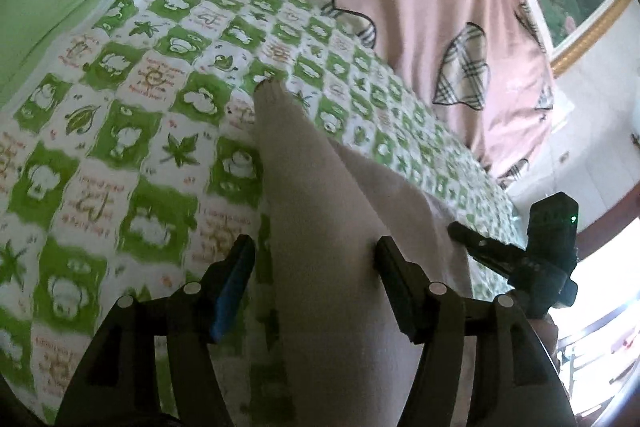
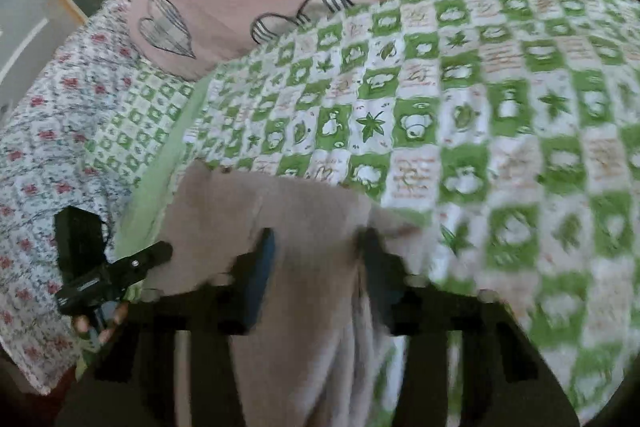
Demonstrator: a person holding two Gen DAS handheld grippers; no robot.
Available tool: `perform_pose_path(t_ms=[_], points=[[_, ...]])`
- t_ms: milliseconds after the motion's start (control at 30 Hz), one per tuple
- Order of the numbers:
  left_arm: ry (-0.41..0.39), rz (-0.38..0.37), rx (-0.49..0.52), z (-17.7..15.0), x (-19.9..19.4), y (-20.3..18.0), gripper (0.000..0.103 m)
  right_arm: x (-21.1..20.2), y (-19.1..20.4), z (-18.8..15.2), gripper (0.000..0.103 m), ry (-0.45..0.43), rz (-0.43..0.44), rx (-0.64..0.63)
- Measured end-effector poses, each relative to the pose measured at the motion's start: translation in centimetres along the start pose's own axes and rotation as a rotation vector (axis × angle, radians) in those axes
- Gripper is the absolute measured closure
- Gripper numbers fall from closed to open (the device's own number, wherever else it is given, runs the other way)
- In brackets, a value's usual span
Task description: Fold small clothes
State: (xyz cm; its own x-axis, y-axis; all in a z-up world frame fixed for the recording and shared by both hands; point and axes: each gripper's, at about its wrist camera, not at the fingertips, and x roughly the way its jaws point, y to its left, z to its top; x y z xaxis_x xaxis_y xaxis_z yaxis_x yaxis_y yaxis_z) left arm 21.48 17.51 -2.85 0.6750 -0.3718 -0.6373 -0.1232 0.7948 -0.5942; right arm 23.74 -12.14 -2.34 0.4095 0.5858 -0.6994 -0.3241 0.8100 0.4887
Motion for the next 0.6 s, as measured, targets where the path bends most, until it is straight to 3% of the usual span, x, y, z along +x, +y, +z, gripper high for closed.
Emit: perform_pose_path(t_ms=[67, 133, 200, 267, 433, 600], points=[[0.001, 0.034, 0.018, 0.7, 0.7, -0.4, 0.042, -1.2, 0.4, 0.1, 0.095, -0.052, 0.005, -0.016], [-0.004, 0.082, 0.056, 1.6, 1.3, -0.9, 0.05, -3.5, 0.4, -0.3, 0.095, -0.134, 0.025, -0.018], [-0.005, 0.123, 0.075, 2.3, 2.1, -1.2, 0.064, -4.9, -0.6, -0.6, 0.095, -0.166, 0.016, 0.012], [-0.003, 0.177, 0.09, 3.3, 3.2, -1.2, 0.07, -4.2, -1.6, -0.9, 0.095, -0.127, -0.017, 0.02], [0.008, 0.304, 0.132, 4.0, 4.5, -1.3, 0.071, -1.1, -3.0, -1.3, 0.095, -0.035, -0.049, 0.049], [-0.03, 0.274, 0.149, 2.1, 0.7, -2.2, 0.072, -3.4, -2.4, -1.8, 0.091, -0.061, -0.027, 0.087]])
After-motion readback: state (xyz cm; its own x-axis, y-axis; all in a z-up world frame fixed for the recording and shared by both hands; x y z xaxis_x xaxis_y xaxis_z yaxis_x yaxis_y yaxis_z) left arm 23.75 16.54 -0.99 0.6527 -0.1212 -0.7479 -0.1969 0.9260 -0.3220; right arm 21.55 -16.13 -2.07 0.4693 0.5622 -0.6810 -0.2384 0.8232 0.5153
